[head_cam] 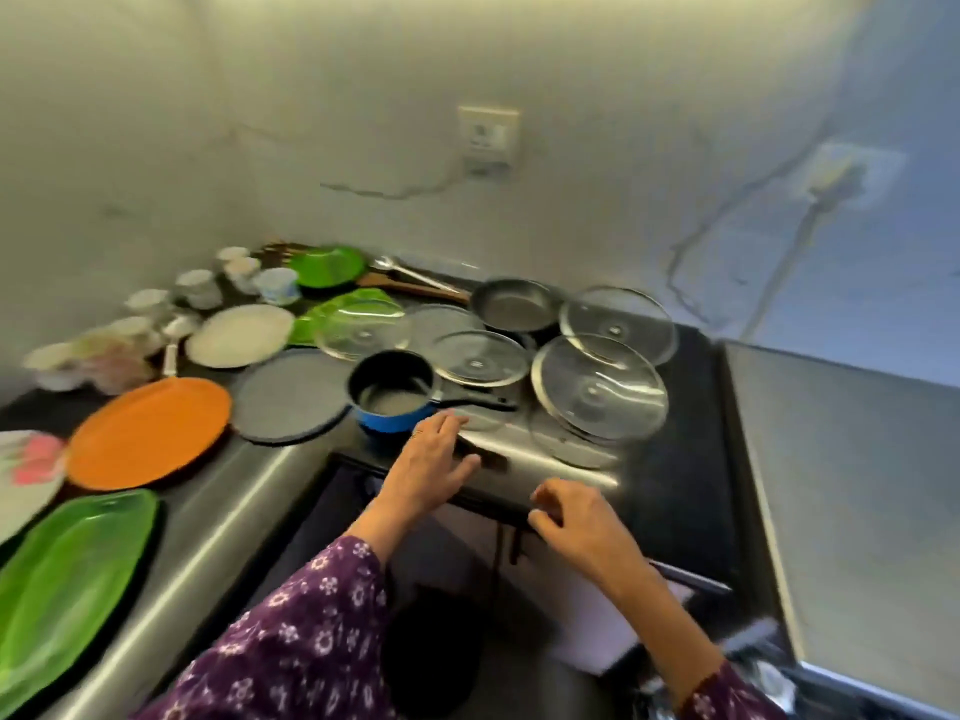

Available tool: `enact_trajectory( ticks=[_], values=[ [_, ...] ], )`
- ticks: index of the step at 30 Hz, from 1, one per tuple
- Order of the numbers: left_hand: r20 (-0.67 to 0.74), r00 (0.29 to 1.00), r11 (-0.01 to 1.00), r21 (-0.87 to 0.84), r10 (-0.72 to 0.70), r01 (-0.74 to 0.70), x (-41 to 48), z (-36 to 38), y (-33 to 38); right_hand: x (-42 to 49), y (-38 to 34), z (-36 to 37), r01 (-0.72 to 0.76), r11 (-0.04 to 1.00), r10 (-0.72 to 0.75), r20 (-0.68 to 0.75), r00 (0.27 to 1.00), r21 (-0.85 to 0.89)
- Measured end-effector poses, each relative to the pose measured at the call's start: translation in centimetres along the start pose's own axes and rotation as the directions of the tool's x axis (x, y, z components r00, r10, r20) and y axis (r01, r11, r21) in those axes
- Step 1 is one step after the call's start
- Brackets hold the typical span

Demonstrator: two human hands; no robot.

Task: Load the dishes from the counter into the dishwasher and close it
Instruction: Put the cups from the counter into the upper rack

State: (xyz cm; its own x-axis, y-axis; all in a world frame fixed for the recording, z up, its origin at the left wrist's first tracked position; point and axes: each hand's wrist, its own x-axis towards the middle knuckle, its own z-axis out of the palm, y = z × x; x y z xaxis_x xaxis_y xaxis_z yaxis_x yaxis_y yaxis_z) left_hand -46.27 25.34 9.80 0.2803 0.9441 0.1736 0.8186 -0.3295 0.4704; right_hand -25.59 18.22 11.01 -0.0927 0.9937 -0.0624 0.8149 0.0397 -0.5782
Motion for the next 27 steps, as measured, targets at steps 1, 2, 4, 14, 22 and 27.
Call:
enact_trajectory(
  ticks=[1, 2, 4, 14, 22, 27],
  values=[
    [-0.028, 0.998, 0.999, 0.004, -0.052, 0.052, -0.5, -2.2, -3.0, 1.9, -2.8, 0.6, 0.030, 0.999, -0.031, 0.004, 1.000, 0.018],
    [-0.048, 0.993, 0.994, 0.003, -0.107, 0.107, -1.1, -4.2, -5.8, 3.6, -5.3, 1.2, 0.058, 0.998, -0.058, 0.011, 0.998, 0.027],
    [-0.090, 0.972, 0.976, 0.008, -0.215, 0.217, -2.6, -7.7, -11.2, 7.1, -10.2, 3.1, 0.128, 0.991, -0.129, 0.025, 0.991, 0.031],
    [-0.219, 0.829, 0.840, 0.062, -0.515, 0.539, -7.2, -19.6, -30.1, 20.3, -28.6, 13.3, 0.321, 0.945, -0.327, 0.181, 0.928, 0.060],
    [-0.193, 0.653, 0.662, 0.021, -0.732, 0.749, -7.2, -23.9, -41.3, 29.3, -40.0, 20.2, 0.428, 0.904, -0.408, 0.323, 0.854, 0.013],
    [-0.123, 0.593, 0.589, 0.074, -0.795, 0.805, -5.7, -24.7, -46.8, 34.2, -46.6, 24.4, 0.515, 0.857, -0.479, 0.340, 0.809, -0.016]
  ],
)
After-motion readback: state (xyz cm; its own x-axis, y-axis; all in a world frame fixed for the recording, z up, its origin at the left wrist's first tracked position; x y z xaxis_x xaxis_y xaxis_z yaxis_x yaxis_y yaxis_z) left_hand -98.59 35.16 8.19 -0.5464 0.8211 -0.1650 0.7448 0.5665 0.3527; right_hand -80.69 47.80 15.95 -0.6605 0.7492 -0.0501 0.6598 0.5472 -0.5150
